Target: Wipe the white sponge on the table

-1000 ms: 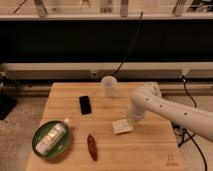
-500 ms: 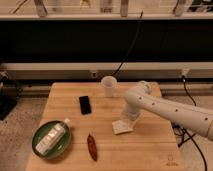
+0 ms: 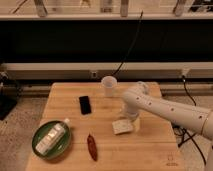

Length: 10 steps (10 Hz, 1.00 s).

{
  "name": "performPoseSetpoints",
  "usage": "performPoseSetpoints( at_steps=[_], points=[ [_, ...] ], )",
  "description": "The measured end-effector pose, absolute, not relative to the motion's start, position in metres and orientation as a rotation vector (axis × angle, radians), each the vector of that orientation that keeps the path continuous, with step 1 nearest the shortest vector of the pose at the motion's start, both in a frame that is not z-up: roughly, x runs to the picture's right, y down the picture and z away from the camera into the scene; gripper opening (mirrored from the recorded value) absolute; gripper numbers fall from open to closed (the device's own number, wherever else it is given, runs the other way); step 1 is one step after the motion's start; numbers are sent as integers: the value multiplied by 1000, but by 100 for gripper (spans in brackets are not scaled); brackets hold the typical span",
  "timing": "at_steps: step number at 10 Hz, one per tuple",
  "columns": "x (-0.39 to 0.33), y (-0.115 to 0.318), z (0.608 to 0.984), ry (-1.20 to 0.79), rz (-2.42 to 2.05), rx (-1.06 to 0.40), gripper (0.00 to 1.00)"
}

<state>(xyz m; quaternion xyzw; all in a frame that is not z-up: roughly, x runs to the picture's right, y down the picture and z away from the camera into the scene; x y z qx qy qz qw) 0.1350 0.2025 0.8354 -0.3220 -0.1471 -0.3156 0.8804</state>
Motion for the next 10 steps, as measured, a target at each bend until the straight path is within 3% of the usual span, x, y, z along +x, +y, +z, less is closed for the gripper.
performPoseSetpoints(
  at_steps=[2,8,10],
  points=[
    [137,206,839,-318,-647,-685,76],
    [147,203,835,-322,-614,-685,15],
    [150,203,835,-313,-609,-686,1]
  ],
)
